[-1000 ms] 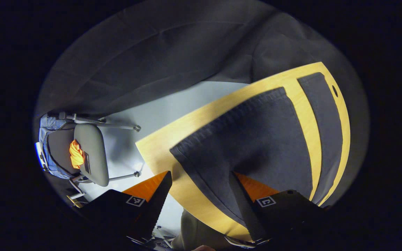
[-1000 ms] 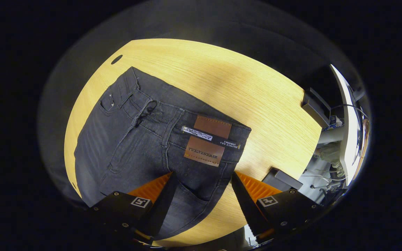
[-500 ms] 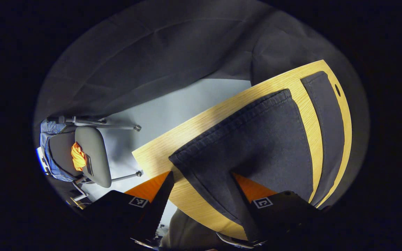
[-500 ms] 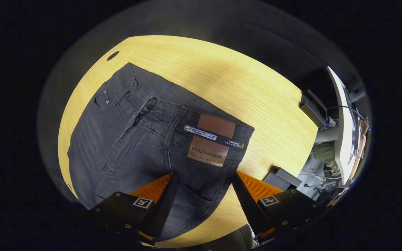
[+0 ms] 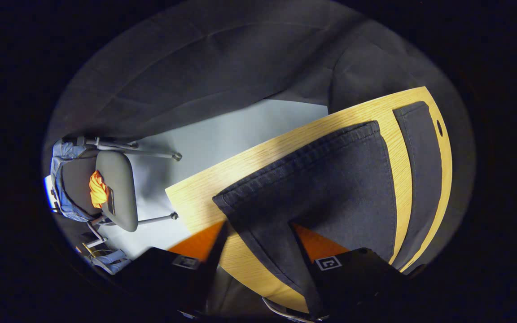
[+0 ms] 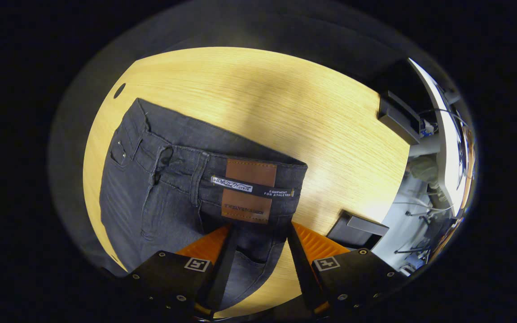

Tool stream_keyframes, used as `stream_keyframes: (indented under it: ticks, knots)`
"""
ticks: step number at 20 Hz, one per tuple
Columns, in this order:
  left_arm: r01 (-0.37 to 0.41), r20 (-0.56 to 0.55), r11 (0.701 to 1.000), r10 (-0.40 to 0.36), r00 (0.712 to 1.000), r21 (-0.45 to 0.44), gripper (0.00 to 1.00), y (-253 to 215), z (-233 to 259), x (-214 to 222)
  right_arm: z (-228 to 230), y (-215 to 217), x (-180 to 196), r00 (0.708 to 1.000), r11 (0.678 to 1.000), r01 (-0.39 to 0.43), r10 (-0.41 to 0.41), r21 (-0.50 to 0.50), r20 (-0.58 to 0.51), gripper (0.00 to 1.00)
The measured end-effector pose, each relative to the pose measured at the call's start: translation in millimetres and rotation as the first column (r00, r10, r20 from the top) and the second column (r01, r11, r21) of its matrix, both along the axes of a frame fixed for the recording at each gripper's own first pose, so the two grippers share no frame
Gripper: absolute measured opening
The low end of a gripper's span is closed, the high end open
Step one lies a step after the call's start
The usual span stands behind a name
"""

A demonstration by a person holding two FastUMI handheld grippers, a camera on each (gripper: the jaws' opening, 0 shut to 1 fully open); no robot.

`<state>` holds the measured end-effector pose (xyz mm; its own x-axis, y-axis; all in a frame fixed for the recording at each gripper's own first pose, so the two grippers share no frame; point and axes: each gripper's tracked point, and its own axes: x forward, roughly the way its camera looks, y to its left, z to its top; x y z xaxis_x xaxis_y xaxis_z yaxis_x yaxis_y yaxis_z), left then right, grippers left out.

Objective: Grasp the waist and the cuffs of the jeans and fold them to make the two legs overlap; first hold the waist and fold one-third of the jeans toward the cuffs, then hold the cuffs and fold the remaining one-third in the same direction to finish folding.

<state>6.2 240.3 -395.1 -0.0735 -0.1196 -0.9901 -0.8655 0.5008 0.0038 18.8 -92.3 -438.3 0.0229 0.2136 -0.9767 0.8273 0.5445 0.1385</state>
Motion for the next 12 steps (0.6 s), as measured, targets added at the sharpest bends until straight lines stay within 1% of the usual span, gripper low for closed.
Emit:
stream_keyframes:
  ticks: [1, 2, 3, 4, 5, 6, 7, 8, 9, 10, 11, 12]
  knots:
    - [0.006, 0.004, 1.0, -0.006, 1.0, 0.002, 0.71, 0, 1, 1, -2, -1, -2, 1.0, 1.0, -0.023, 0.023, -0.009, 0.002, 0.69]
    - [0.016, 0.013, 1.0, -0.016, 1.0, 0.001, 0.7, -1, 0, 1, 0, -2, -1, 0.999, 0.999, -0.041, 0.041, -0.022, 0.01, 0.61]
    - [0.036, 0.017, 0.999, -0.036, 0.999, 0.0, 0.67, 0, 1, 1, -1, -2, 0, 0.999, 0.999, -0.035, 0.035, -0.031, 0.014, 0.46]
    - [0.065, 0.038, 0.998, -0.065, 0.997, 0.008, 0.63, 1, 3, 3, 0, -1, 2, 0.999, 0.999, -0.028, 0.029, -0.03, 0.024, 0.31]
    - [0.032, 0.071, 0.999, -0.035, 0.997, 0.036, 0.62, 5, 3, 7, 0, -2, 0, 0.999, 0.999, -0.029, 0.03, -0.024, 0.038, 0.35]
    - [0.009, 0.074, 1.0, -0.011, 0.997, 0.029, 0.11, 1, 2, 13, 1, 0, 4, 0.997, 1.0, -0.008, 0.009, -0.005, 0.083, 0.35]
    - [0.013, 0.111, 0.999, -0.017, 0.994, 0.031, 0.1, 2, 3, 18, 2, 0, 2, 0.994, 0.999, 0.038, -0.04, 0.02, 0.102, 0.25]
    - [0.01, 0.159, 0.999, -0.016, 0.987, 0.036, 0.1, 4, 1, 18, 2, 5, 7, 0.987, 0.995, 0.077, -0.086, 0.067, 0.138, 0.16]
    - [0.036, 0.197, 0.999, -0.039, 0.98, 0.02, 0.06, 2, -2, 24, 1, 10, 11, 0.972, 0.985, 0.133, -0.152, 0.114, 0.177, 0.16]
    - [0.043, 0.249, 0.999, -0.048, 0.967, 0.024, 0.01, 4, 2, 29, 7, 13, 13, 0.956, 0.969, 0.183, -0.215, 0.167, 0.2, 0.16]
    - [0.038, 0.285, 0.999, -0.042, 0.958, 0.02, 0.01, 2, 4, 34, 8, 14, 16, 0.936, 0.957, 0.214, -0.258, 0.196, 0.238, 0.1]
    - [0.03, 0.314, 0.999, -0.036, 0.949, 0.024, 0.01, 1, 7, 35, 13, 17, 20, 0.919, 0.948, 0.225, -0.284, 0.227, 0.275, 0.09]
